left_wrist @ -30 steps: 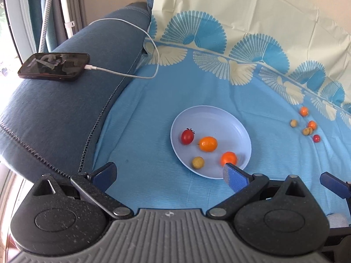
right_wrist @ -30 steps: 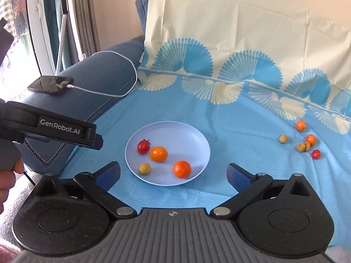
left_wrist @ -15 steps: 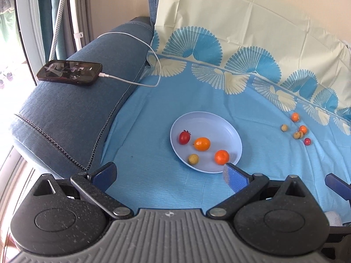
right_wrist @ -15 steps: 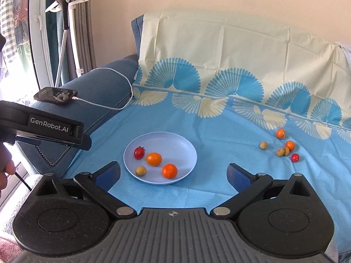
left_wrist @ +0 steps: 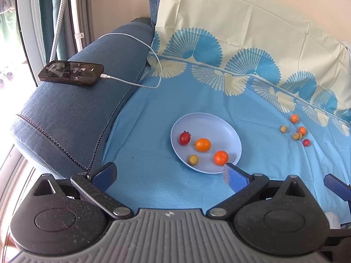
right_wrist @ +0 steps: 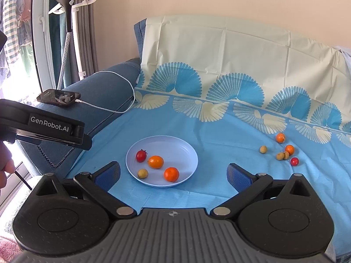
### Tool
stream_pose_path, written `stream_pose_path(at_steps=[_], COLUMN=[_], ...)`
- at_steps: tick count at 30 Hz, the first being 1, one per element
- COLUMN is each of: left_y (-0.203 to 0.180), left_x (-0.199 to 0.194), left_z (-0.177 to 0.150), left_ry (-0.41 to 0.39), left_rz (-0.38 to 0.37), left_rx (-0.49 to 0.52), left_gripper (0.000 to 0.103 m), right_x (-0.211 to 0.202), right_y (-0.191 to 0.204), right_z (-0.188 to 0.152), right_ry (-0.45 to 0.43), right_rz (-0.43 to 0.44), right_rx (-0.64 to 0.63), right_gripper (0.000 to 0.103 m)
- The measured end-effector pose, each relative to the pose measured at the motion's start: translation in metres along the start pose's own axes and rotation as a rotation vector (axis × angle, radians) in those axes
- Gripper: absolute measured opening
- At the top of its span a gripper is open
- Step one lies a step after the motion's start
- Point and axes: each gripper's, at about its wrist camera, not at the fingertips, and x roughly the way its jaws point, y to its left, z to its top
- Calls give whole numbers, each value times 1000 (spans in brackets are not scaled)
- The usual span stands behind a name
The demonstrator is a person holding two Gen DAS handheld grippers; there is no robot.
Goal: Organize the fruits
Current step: 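Lift both tools back from the plate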
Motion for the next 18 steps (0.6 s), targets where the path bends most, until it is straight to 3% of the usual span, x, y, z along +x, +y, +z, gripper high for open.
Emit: stream_pose_path(at_steps=[18], left_y=[0], left_x=[4], left_z=[5], left_ry=[30], left_rz=[-13], left_rx=[-4], left_gripper=[103], right_x=[4], right_y=[-1], right_z=[0], right_ry=[11], right_rz=[-3], right_rx=[2], right_gripper=[102])
